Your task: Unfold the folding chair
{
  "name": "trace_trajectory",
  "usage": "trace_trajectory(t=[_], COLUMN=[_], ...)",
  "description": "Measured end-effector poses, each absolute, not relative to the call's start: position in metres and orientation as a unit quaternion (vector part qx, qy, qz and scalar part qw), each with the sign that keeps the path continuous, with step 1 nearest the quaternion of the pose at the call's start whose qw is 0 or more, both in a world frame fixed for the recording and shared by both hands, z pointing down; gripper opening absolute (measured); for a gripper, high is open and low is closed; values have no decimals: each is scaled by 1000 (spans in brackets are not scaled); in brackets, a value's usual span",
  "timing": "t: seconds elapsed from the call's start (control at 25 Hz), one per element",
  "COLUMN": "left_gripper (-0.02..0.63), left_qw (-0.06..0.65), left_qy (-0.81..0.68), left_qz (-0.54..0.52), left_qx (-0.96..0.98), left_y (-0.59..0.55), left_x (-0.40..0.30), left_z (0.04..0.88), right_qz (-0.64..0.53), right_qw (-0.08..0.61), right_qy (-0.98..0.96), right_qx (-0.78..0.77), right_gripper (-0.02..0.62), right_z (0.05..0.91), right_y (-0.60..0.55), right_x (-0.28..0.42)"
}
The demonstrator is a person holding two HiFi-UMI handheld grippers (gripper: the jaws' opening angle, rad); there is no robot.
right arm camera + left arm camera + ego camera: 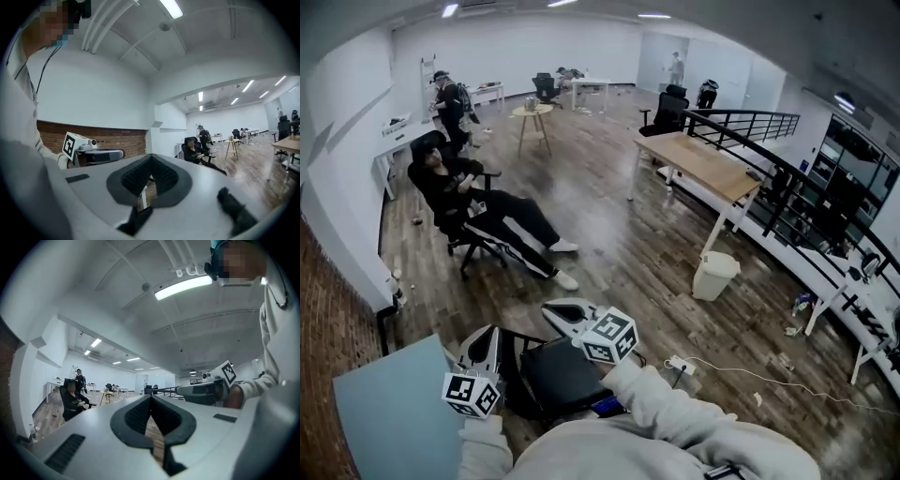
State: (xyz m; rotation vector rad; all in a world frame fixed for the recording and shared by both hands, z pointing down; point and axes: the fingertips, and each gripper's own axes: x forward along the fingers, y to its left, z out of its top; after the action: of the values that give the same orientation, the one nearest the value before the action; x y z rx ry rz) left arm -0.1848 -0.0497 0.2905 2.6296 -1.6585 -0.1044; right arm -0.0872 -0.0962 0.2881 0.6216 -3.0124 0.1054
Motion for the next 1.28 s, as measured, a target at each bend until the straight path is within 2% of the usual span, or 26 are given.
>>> trace_trajectory(t=[0.56,1.28], left_gripper=[8,8], left_qw=[19,30], left_qy=[-510,-546], left_qz=[-27,-16], left_qx=[860,837], left_y=[-68,-66], left_x=[-146,-165], left_z=[290,303], right_qz=[38,35], right_qw=[23,21], right_qy=[-970,-980], right_qx=[239,195], right_gripper=[5,5], right_z=[283,287], right_y=[-91,-84], right_x=[-47,-71])
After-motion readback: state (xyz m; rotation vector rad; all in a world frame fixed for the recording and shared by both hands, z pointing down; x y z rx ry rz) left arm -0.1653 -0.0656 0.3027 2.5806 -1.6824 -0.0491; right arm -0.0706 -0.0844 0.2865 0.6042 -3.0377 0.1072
